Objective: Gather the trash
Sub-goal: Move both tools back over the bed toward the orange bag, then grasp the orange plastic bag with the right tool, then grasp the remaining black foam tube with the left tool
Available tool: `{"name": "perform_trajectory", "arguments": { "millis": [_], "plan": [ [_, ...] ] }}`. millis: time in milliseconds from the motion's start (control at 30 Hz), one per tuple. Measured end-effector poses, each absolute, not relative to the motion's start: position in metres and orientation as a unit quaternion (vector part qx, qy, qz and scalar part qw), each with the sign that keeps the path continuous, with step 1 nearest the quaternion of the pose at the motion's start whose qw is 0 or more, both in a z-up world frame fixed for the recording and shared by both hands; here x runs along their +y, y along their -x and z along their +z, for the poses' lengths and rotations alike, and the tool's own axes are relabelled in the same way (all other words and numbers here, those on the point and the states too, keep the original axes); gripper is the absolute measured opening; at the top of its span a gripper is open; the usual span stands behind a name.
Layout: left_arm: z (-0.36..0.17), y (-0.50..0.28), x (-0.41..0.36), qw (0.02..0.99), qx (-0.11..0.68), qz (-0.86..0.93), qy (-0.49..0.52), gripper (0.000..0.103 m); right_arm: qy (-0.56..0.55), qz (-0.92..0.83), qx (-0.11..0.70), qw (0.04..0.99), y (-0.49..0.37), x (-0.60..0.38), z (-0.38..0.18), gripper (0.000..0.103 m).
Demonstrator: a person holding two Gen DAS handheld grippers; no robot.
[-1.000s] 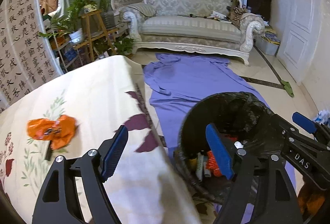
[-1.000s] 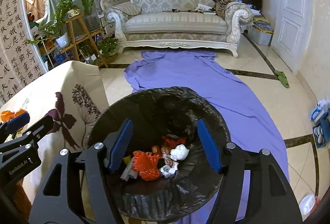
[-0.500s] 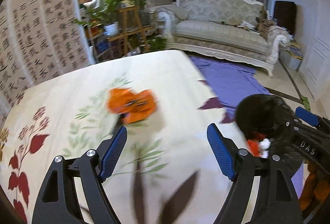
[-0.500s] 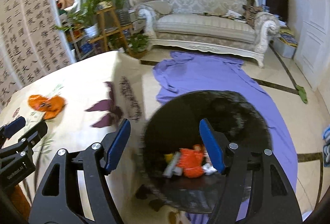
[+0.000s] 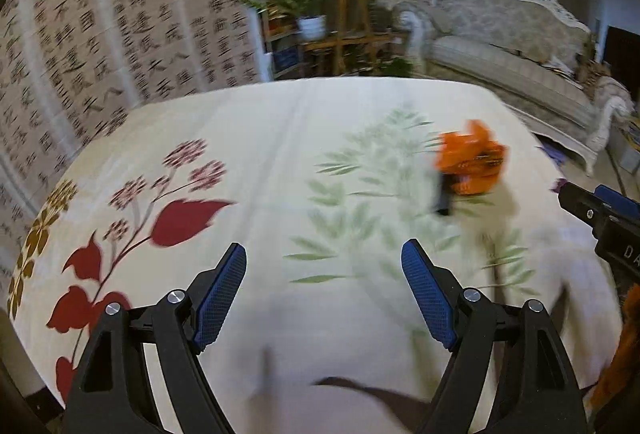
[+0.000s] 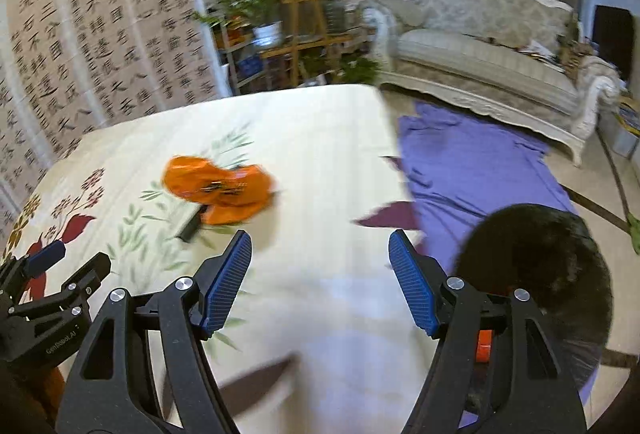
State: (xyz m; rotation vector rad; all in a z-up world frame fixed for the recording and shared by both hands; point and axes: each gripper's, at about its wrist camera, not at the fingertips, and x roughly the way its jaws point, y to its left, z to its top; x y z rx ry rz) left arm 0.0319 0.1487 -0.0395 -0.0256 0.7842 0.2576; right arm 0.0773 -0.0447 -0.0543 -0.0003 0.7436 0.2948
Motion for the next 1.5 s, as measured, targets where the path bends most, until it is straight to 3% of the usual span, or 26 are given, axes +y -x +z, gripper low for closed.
{"name": "perform_trajectory", "arguments": {
  "millis": [100,167,433,767,1500],
  "plan": [
    [-0.044,-0.027,0.17,0.911,0.385,0.143,0.027,0.077,0.011,0.163,0.368,0.915,-0.083,-0.019,-0.057,0.07],
    [-0.044,-0.025,0.182,0.909,0.385,0.153,0.038,0.077,0.021,0.173,0.367,0.914,-0.088,-0.002,-0.056,0.077],
    [-0.044,-0.024,0.201,0.906,0.386,0.161,0.061,0.078,0.044,0.177,0.368,0.912,-0.116,0.041,-0.058,0.078],
    [-0.046,-0.034,0.191,0.907,0.391,0.14,0.063,0.078,0.047,0.159,0.384,0.908,-0.129,0.031,-0.067,0.069],
    [-0.054,-0.094,0.124,0.91,0.409,0.068,0.024,0.078,0.03,0.131,0.374,0.917,-0.124,-0.028,-0.071,0.069]
  ]
}}
